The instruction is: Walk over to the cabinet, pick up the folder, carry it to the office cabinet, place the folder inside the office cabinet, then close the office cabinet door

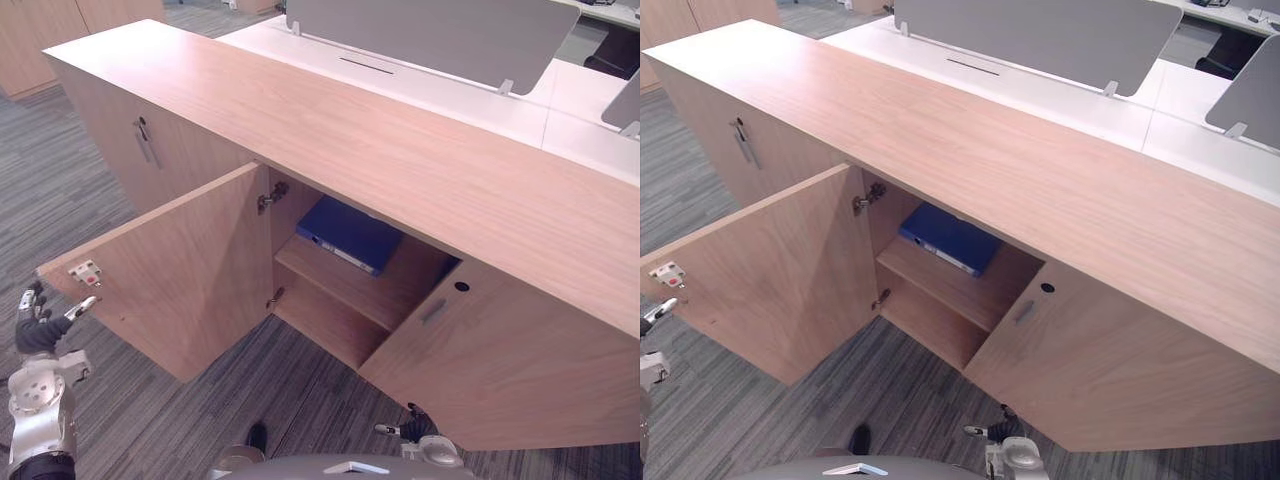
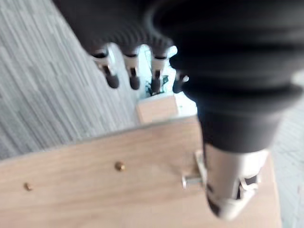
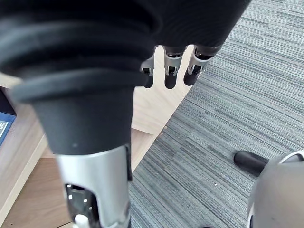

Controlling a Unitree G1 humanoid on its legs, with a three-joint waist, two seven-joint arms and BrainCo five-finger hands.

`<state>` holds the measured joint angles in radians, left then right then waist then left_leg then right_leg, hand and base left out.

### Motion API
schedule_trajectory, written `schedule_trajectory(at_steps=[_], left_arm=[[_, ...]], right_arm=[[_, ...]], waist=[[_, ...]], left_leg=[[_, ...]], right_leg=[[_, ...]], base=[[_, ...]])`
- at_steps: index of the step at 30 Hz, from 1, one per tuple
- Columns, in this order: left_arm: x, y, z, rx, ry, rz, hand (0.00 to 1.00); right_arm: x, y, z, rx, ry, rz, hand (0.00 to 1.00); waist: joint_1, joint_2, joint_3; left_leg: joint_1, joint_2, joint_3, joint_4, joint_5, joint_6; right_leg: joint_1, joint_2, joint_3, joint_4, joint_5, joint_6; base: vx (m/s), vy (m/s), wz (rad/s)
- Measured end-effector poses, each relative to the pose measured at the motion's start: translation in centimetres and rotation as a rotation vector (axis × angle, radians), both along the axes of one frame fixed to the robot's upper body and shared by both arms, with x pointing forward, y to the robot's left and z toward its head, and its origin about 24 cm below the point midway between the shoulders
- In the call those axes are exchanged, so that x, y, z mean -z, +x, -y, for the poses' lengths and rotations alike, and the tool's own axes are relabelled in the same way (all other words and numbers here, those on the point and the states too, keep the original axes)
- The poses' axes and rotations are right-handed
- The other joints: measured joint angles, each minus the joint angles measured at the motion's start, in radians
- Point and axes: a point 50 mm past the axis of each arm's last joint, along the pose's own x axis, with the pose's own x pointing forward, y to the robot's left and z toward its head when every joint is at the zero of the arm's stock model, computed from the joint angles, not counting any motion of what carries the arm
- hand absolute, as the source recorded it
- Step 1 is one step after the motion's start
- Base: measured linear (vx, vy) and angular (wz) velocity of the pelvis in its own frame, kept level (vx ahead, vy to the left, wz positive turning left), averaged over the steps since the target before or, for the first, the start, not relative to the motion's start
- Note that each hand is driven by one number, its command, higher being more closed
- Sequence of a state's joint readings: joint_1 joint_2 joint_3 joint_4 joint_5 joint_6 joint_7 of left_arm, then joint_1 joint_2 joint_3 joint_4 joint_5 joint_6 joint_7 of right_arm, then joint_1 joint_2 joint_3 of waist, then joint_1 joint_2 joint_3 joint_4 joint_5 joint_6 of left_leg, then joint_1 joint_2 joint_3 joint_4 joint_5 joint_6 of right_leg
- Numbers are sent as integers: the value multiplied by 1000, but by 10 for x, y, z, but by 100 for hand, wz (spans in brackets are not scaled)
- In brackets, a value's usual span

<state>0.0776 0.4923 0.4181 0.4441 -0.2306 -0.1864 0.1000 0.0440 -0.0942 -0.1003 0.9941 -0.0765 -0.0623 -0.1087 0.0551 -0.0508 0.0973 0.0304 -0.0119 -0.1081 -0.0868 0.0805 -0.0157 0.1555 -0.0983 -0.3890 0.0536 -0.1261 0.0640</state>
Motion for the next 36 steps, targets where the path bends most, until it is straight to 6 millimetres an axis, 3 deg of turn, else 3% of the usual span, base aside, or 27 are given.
schedule_trajectory(at_steps=[11,16,23,29,36], left_arm=[[4,9,11,54,14,-29,0],[10,1,20,64,-5,-37,0],[37,-22,57,104,-112,-64,0],[65,-47,102,187,-244,-144,0],[85,-59,144,325,-396,-212,0]], right_arm=[[1,-1,-1,-2,3,-5,0],[1,-3,-1,-5,0,-11,0],[4,-11,-3,-7,15,-30,0],[4,-13,-3,-8,18,-36,0],[1,-10,-2,-16,17,-9,0]], waist=[[1,5,5],[4,4,5],[13,4,4],[28,9,5],[19,39,3]], left_leg=[[10,5,30,0,-3,-3],[5,8,49,0,-7,-8],[7,0,58,0,-1,3],[16,5,82,0,4,7],[23,12,120,0,4,5]], right_leg=[[-4,1,34,-1,6,-2],[-18,-1,55,-3,11,-4],[-19,-5,68,-5,25,8],[-21,-5,92,-9,36,2],[-39,3,157,-9,44,13]], base=[[-22,-9,-6],[-56,4,-11],[-21,5,-3],[-62,2,-11],[-91,10,-13]])
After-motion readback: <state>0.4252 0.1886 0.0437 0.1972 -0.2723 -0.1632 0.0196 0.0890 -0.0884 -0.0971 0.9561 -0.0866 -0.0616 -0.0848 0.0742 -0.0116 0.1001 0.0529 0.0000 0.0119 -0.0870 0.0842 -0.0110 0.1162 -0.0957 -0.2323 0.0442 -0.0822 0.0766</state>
